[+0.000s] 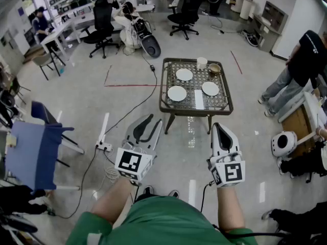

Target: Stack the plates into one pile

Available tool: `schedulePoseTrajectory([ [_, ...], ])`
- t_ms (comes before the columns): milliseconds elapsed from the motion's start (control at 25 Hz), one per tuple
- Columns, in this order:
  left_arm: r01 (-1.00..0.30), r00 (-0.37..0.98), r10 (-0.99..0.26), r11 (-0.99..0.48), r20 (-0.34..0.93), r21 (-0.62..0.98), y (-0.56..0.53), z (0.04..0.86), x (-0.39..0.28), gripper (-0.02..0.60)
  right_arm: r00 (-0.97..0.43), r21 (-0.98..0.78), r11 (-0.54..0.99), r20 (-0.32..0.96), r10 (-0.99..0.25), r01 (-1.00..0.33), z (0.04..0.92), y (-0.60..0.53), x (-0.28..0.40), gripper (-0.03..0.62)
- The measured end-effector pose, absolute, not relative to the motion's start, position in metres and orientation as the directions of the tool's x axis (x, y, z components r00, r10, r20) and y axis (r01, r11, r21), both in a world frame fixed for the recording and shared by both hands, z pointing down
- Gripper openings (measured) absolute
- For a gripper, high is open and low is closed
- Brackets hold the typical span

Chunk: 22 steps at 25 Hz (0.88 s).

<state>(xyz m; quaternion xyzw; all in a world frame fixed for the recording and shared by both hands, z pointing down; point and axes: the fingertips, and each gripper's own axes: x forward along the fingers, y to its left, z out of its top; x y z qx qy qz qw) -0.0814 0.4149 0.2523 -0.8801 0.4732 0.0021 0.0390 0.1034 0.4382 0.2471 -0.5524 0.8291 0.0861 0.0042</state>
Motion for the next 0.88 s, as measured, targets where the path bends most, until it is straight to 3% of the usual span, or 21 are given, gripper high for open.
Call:
schedulePoseTrajectory([
  [520, -0.842, 0.539, -0.842, -0.537, -0.024, -0.058, 0.420, 0.268, -0.060, 0.124, -0.372, 0.103, 0.362, -0.100, -0.923, -0.926, 0.261, 0.442, 0.135, 0.023],
  [880, -0.842, 0.540, -0.841, -0.539, -0.032, -0.030, 0.348, 0.275, -0.068, 0.124, -0.309, 0.101, 0.302, -0.069, -0.949, -0.948, 0.266, 0.384, 0.151, 0.025],
])
